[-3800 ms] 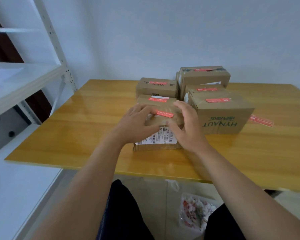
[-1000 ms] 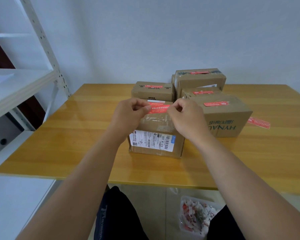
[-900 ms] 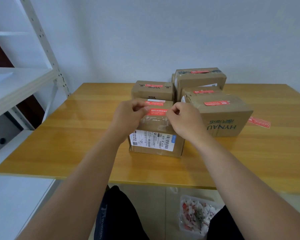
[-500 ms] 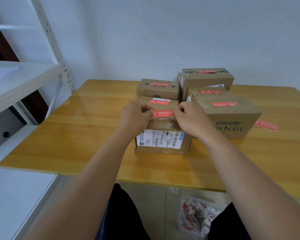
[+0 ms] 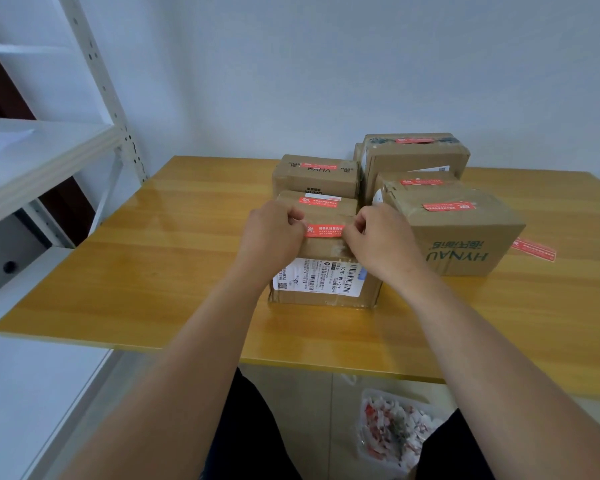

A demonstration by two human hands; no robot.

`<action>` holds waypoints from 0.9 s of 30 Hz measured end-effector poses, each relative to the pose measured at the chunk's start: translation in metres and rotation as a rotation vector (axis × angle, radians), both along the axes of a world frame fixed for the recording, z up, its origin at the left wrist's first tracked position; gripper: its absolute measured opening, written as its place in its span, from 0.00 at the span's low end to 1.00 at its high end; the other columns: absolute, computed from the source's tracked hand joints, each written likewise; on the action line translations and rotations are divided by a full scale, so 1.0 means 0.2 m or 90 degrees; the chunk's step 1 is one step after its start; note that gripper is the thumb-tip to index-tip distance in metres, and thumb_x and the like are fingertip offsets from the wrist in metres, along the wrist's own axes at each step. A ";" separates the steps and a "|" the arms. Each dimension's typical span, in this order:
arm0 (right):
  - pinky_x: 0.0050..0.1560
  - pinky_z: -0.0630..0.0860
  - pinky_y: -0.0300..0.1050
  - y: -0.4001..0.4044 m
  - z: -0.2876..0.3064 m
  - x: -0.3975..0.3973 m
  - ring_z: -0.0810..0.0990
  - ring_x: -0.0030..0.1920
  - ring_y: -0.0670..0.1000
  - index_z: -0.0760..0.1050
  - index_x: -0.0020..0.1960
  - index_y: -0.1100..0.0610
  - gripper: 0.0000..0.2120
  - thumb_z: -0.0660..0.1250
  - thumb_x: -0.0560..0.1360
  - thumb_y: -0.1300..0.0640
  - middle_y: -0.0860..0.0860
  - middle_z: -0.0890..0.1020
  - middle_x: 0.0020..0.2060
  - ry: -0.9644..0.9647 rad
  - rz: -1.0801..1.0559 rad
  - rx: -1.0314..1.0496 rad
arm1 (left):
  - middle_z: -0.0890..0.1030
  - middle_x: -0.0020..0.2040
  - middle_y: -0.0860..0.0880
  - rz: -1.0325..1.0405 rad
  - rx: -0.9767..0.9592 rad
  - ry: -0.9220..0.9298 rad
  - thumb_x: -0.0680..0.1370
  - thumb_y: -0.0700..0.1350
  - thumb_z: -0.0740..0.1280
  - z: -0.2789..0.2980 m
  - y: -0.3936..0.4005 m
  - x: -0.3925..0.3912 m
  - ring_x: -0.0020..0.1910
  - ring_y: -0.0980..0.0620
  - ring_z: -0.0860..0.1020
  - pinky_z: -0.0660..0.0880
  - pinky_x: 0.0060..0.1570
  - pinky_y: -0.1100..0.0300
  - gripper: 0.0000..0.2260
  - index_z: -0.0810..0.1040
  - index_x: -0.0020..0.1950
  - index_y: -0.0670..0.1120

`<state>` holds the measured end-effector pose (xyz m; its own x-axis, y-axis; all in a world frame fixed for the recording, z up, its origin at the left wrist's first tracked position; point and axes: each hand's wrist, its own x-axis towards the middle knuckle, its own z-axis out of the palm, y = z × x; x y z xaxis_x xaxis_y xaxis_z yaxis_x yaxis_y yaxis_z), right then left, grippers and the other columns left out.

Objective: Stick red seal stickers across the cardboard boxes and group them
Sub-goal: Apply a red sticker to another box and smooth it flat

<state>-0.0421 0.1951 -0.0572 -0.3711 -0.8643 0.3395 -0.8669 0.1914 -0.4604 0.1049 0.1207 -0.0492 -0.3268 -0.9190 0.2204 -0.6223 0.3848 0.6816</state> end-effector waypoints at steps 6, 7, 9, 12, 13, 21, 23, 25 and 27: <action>0.39 0.64 0.43 0.02 0.00 0.02 0.72 0.43 0.52 0.72 0.39 0.59 0.12 0.61 0.79 0.55 0.53 0.73 0.42 0.018 -0.015 -0.004 | 0.79 0.42 0.55 0.007 0.006 -0.015 0.78 0.44 0.68 0.01 -0.01 0.00 0.43 0.55 0.77 0.69 0.35 0.66 0.06 0.82 0.54 0.48; 0.38 0.63 0.43 0.02 0.00 0.03 0.72 0.43 0.52 0.71 0.38 0.58 0.12 0.61 0.79 0.55 0.53 0.72 0.41 0.021 -0.017 -0.008 | 0.78 0.42 0.55 0.008 0.008 -0.017 0.78 0.44 0.68 0.01 -0.01 0.00 0.44 0.54 0.77 0.69 0.35 0.66 0.06 0.82 0.53 0.48; 0.37 0.61 0.42 0.02 -0.01 0.03 0.71 0.44 0.53 0.69 0.37 0.57 0.12 0.61 0.78 0.55 0.52 0.71 0.41 0.025 -0.018 -0.012 | 0.78 0.41 0.55 0.009 0.013 -0.016 0.77 0.44 0.69 0.01 -0.02 0.00 0.44 0.54 0.77 0.70 0.35 0.64 0.06 0.82 0.53 0.48; 0.40 0.63 0.42 0.02 -0.01 0.04 0.71 0.45 0.52 0.68 0.37 0.55 0.11 0.62 0.78 0.55 0.52 0.71 0.41 0.025 -0.023 -0.007 | 0.77 0.40 0.55 0.010 0.013 -0.021 0.77 0.44 0.70 0.02 -0.01 -0.01 0.47 0.52 0.78 0.75 0.43 0.59 0.04 0.81 0.51 0.48; 0.40 0.63 0.43 0.03 -0.01 0.04 0.71 0.45 0.52 0.68 0.38 0.55 0.11 0.62 0.78 0.55 0.51 0.71 0.41 0.029 -0.023 -0.007 | 0.77 0.40 0.56 0.010 0.013 -0.022 0.77 0.45 0.70 0.02 -0.01 0.00 0.48 0.52 0.78 0.76 0.46 0.58 0.04 0.81 0.50 0.48; 0.41 0.63 0.44 0.03 -0.01 0.05 0.70 0.46 0.53 0.67 0.42 0.55 0.08 0.61 0.77 0.54 0.51 0.70 0.42 0.034 -0.019 -0.005 | 0.79 0.44 0.53 0.016 0.022 -0.037 0.76 0.44 0.69 0.03 -0.01 -0.01 0.47 0.52 0.78 0.74 0.41 0.59 0.02 0.79 0.47 0.50; 0.42 0.63 0.44 0.02 -0.01 0.05 0.70 0.46 0.53 0.66 0.43 0.55 0.07 0.62 0.77 0.54 0.51 0.71 0.42 0.025 -0.021 -0.005 | 0.79 0.44 0.52 0.017 0.024 -0.031 0.76 0.42 0.68 0.03 0.00 -0.01 0.45 0.52 0.77 0.71 0.36 0.61 0.03 0.78 0.48 0.50; 0.42 0.63 0.44 0.02 -0.02 0.05 0.70 0.46 0.53 0.66 0.44 0.55 0.07 0.63 0.77 0.55 0.51 0.72 0.43 0.015 -0.022 -0.013 | 0.78 0.43 0.53 0.013 0.005 -0.033 0.77 0.40 0.66 0.02 0.01 -0.01 0.45 0.52 0.76 0.66 0.32 0.63 0.05 0.78 0.48 0.49; 0.43 0.66 0.44 0.02 -0.02 0.05 0.71 0.48 0.53 0.66 0.48 0.54 0.06 0.63 0.77 0.55 0.51 0.73 0.45 0.018 -0.022 -0.027 | 0.77 0.47 0.51 0.010 -0.029 -0.023 0.77 0.37 0.61 0.01 0.01 0.00 0.45 0.52 0.74 0.64 0.32 0.64 0.09 0.78 0.49 0.49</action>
